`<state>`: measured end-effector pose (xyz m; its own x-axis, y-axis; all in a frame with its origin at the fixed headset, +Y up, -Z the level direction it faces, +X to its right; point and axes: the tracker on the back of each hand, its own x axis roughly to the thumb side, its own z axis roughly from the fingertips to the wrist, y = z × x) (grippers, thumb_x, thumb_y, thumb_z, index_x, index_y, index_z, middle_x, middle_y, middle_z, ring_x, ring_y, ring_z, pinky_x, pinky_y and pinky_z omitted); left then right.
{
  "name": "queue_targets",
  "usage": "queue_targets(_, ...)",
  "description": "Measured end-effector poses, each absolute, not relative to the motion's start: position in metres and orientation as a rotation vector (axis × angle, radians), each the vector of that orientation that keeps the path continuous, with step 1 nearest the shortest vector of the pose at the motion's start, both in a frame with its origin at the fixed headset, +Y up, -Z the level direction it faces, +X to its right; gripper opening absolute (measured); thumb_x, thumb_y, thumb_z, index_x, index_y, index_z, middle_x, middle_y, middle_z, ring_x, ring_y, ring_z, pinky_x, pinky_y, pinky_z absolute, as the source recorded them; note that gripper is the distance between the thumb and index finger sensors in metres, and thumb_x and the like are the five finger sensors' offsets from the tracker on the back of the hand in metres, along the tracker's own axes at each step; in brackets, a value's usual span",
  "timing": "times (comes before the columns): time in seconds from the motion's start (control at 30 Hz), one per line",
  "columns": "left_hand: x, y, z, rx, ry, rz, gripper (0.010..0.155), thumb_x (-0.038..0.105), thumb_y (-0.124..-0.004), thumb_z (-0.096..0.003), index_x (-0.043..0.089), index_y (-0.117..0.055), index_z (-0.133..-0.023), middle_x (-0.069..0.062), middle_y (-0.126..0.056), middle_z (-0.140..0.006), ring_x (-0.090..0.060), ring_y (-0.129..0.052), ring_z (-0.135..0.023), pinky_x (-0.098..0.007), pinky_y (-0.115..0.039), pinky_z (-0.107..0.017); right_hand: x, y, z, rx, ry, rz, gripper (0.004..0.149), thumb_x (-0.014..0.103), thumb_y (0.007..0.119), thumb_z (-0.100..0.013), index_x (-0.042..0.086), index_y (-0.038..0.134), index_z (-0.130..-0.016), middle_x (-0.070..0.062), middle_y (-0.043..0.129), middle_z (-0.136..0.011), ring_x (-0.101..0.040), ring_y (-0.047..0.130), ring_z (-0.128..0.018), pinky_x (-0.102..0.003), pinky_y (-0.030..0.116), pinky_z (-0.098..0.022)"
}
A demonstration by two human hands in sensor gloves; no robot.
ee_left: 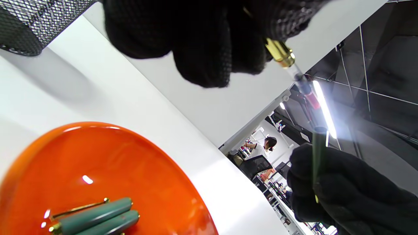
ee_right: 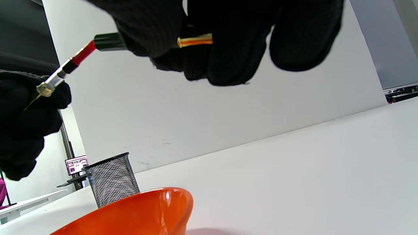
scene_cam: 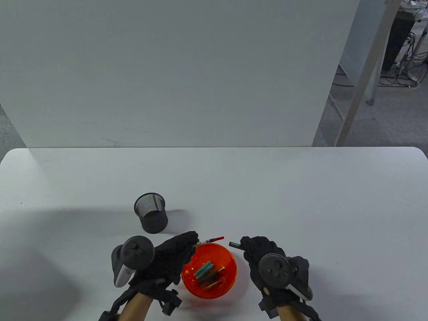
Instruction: Assemble fountain pens from components
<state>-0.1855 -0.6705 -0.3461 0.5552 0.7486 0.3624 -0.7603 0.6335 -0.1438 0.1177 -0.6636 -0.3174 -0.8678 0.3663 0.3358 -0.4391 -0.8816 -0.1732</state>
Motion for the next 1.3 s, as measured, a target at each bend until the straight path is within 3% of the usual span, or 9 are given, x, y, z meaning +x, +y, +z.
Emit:
queue_targets(0.7, -0.176, -0.674, -0.347, -0.023, -0.449, 0.835, 0.046, 0.039, -0.068, -0.0561, 0.032, -0.071, -0.101, 0.001, -0.090, -0.086, -0.018, -0.099, -0.058, -0.042, -0.085, -0.048, 0.117, -0.670, -0.319, 0.439, -0.324, 2.662, 0.043, 0.032, 0.065, -0.055, 0.024, 0.074, -0.097, -0.015, 0.075, -0.093, -0.029, 0.083, -0.074, -0.060, 0.072, -0.061)
queue_targets(1.3, -0.176, -0.674, -0.347, -0.039, -0.460, 0.806, 0.045, 0.039, -0.069, -0.0555, 0.032, -0.073, -0.100, 0.000, -0.091, -0.085, -0.018, -0.100, -0.058, -0.043, -0.085, -0.049, 0.102, -0.672, -0.314, 0.561, -0.446, 2.691, 0.044, 0.032, 0.071, -0.055, 0.022, 0.074, -0.098, -0.014, 0.076, -0.092, -0.029, 0.083, -0.074, -0.061, 0.070, -0.063)
